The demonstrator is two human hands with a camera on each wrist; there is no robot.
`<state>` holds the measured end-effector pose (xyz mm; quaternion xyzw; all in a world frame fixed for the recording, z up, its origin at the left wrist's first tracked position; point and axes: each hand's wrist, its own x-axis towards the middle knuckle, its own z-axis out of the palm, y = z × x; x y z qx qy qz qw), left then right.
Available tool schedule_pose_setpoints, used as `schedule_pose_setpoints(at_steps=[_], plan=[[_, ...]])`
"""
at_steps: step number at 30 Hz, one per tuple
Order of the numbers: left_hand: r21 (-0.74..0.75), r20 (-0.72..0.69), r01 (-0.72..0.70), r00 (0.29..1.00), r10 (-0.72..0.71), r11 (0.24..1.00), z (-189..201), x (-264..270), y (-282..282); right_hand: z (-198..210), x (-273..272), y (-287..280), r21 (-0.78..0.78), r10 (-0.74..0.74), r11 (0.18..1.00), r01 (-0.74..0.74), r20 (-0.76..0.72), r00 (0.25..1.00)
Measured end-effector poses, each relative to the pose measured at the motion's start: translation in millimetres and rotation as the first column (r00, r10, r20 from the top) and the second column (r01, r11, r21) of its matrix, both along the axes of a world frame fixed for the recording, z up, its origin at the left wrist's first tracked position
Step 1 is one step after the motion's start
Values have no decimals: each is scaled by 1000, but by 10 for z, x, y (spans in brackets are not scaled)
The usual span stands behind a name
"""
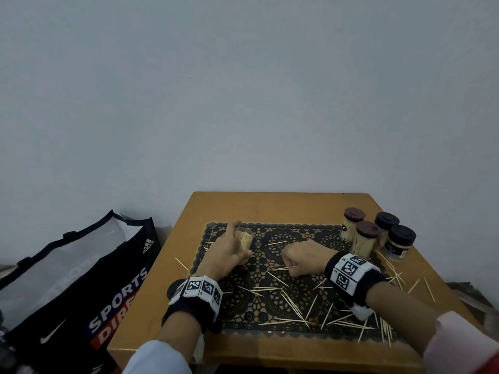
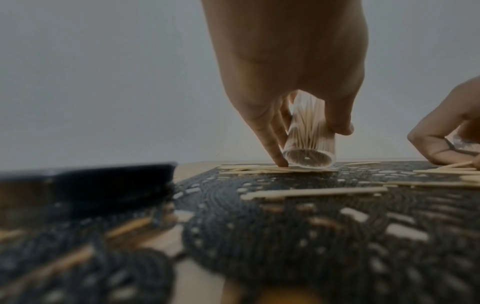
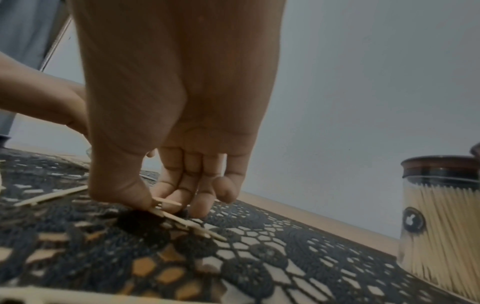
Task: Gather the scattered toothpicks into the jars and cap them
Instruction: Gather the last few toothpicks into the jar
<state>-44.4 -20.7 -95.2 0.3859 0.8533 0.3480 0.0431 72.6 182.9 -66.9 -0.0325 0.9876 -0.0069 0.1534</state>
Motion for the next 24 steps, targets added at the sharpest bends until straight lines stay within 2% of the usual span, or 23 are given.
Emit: schedule_pose_setpoints(at_steps=[3, 6, 14, 20, 24], plan=[[3, 11, 1, 1000, -1, 1000, -5, -5, -3, 15, 6, -6, -28, 6, 1000, -6, -8, 1000], [1, 8, 1, 1000, -1, 1000, -9, -9, -1, 55, 27, -6, -51, 7, 999, -12, -86, 996], [-6, 1, 10, 1000, -10, 1000, -12, -10, -1, 67, 96, -32, 56, 21, 998, -11, -182, 983], [18, 6, 13, 1000, -13, 1000, -35, -28, -2, 9, 87, -9, 35, 24, 999, -23, -4, 1000], [18, -2, 15, 1000, -15, 1000, -52, -35, 0, 29, 83, 27, 7, 29, 1000, -28, -92, 995]])
